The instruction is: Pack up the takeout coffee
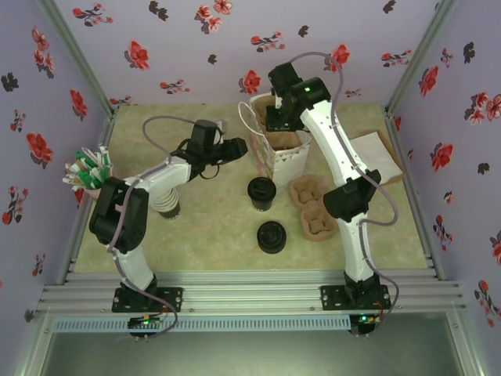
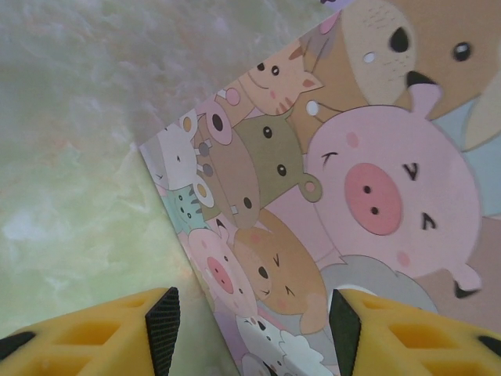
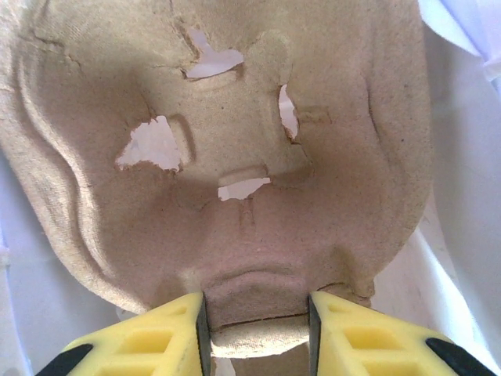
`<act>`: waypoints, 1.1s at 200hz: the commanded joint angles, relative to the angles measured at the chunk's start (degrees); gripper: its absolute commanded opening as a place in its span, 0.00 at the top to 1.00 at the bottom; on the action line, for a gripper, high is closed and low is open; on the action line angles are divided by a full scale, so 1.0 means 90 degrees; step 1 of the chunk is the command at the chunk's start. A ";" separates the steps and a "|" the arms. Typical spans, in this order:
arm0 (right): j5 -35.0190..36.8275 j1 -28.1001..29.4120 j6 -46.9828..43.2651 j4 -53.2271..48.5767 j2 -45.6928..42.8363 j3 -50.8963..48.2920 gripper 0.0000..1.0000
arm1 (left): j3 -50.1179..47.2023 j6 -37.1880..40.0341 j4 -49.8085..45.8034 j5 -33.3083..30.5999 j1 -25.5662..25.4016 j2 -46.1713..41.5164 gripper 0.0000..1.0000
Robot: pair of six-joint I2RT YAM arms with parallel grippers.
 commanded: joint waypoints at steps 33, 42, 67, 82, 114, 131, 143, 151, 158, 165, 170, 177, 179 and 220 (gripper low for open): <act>0.0203 -0.0004 -0.0067 -0.0260 0.0289 0.0182 0.64 | 0.0360 0.0096 -0.0064 0.0199 -0.0020 0.0277 0.44; 0.0243 -0.0013 -0.0056 -0.0278 0.0343 0.0182 0.64 | 0.0369 0.0098 -0.0072 0.0198 -0.0021 0.0278 0.44; 0.0304 -0.0013 -0.0046 -0.0349 0.0462 0.0179 0.64 | 0.0380 0.0106 -0.0073 0.0201 -0.0025 0.0287 0.44; 0.0290 -0.0004 -0.0050 -0.0361 0.0509 0.0179 0.64 | 0.0389 0.0122 -0.0083 0.0210 -0.0020 0.0296 0.44; 0.0357 0.0001 -0.0056 -0.0354 0.0622 0.0144 0.63 | 0.0403 0.0116 -0.0091 0.0211 -0.0023 0.0297 0.44; 0.0408 0.0006 -0.0070 -0.0362 0.0690 0.0068 0.63 | 0.0409 0.0122 -0.0093 0.0210 -0.0024 0.0297 0.44; 0.0455 0.0023 -0.0090 -0.0347 0.0739 -0.0012 0.63 | 0.0424 0.0120 -0.0101 0.0208 -0.0020 0.0301 0.44; 0.0472 0.0026 -0.0095 -0.0335 0.0762 -0.0066 0.63 | 0.0428 0.0123 -0.0112 0.0204 -0.0027 0.0299 0.44; 0.0513 0.0026 -0.0104 -0.0329 0.0790 -0.0116 0.62 | 0.0426 0.0116 -0.0112 0.0203 -0.0020 0.0298 0.44; 0.0533 0.0034 -0.0114 -0.0340 0.0817 -0.0149 0.62 | 0.0430 0.0122 -0.0122 0.0205 -0.0027 0.0298 0.44; 0.0543 0.0035 -0.0124 -0.0348 0.0837 -0.0169 0.62 | 0.0438 0.0123 -0.0118 0.0207 -0.0021 0.0298 0.44; 0.0556 0.0035 -0.0131 -0.0370 0.0869 -0.0192 0.62 | 0.0438 0.0132 -0.0127 0.0208 -0.0024 0.0299 0.44; 0.0558 0.0035 -0.0133 -0.0377 0.0871 -0.0192 0.62 | 0.0446 0.0134 -0.0126 0.0206 -0.0026 0.0299 0.44; 0.0481 0.0084 -0.0280 -0.0431 0.0984 -0.0249 0.60 | 0.0495 0.0122 -0.0142 0.0211 -0.0030 0.0362 0.44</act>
